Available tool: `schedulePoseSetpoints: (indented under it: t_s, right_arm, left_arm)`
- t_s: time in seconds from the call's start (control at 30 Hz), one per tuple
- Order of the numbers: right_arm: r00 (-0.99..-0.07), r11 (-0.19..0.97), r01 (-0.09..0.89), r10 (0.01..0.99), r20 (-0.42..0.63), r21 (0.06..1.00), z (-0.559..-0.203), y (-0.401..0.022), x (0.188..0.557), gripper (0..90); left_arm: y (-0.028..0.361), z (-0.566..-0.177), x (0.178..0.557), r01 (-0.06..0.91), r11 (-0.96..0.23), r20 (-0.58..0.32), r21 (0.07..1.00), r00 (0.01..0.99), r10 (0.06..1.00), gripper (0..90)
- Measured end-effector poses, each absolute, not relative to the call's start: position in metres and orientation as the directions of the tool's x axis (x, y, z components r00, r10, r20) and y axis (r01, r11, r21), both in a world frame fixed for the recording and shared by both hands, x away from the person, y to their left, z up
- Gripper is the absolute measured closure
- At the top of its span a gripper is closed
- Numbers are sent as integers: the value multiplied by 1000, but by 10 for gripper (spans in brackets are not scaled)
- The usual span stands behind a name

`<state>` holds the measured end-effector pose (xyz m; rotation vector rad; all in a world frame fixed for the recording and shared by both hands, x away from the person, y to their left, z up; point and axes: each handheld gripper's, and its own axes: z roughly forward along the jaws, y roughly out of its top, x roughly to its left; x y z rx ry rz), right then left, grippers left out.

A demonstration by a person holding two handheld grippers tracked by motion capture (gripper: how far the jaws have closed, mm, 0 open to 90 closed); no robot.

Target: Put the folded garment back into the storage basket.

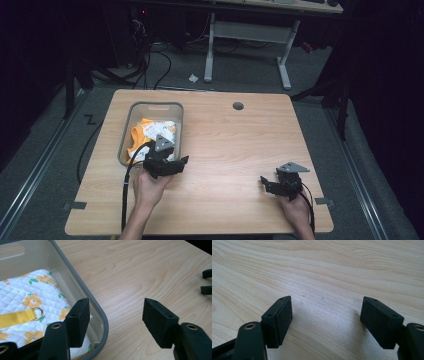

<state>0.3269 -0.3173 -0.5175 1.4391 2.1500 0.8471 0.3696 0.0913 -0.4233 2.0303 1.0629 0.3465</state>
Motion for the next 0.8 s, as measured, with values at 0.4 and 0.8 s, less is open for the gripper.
schedulePoseSetpoints:
  t_s: [0.4, 0.8]
  right_arm:
    - [-379, 280, 672, 925, -7, 685, -517, -317, 327, 258]
    - [-378, 279, 672, 926, -7, 686, -518, -317, 327, 258]
  left_arm:
    - [82, -430, 361, 561, -328, -136, 760, 630, 764, 385]
    - [67, -440, 354, 559, -345, -158, 754, 663, 732, 374]
